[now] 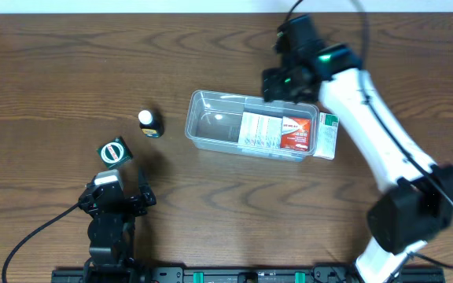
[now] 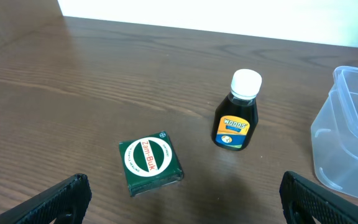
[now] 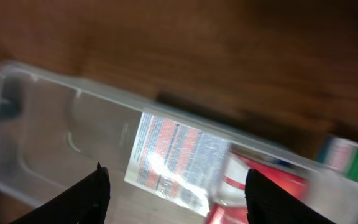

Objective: Pack container
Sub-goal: 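Move right gripper to the white-green Panadol box and grasp it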

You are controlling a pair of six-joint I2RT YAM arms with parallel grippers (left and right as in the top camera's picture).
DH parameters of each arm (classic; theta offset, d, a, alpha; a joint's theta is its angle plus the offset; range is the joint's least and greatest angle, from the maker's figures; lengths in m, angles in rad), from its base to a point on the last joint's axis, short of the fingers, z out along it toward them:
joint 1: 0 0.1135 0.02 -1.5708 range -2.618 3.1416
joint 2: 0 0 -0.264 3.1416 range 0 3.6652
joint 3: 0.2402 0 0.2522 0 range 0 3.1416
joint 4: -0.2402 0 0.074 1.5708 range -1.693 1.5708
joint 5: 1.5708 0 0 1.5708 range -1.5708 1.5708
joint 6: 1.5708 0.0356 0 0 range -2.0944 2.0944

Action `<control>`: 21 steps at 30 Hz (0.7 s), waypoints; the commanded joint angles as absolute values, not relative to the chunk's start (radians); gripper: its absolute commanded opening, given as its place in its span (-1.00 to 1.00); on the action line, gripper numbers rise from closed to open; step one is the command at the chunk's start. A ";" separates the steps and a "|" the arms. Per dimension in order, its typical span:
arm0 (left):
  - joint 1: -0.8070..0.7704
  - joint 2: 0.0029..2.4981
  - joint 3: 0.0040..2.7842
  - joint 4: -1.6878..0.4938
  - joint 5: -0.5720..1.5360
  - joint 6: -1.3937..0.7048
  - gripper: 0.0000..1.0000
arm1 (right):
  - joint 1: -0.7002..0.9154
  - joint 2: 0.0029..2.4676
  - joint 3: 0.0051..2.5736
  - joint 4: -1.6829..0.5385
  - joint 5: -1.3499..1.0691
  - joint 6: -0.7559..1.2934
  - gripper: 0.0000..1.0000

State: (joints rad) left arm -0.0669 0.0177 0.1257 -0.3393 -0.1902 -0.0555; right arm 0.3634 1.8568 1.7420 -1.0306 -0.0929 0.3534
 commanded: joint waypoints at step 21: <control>-0.063 0.017 0.107 -0.350 -0.192 -0.068 0.96 | 0.020 1.833 1.261 -0.950 -0.140 0.512 0.33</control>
State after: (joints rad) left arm -0.0669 0.0177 0.1257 -0.3397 -0.1898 -0.0555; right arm 0.0227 1.8305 1.3140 -0.9943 -0.1219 0.4988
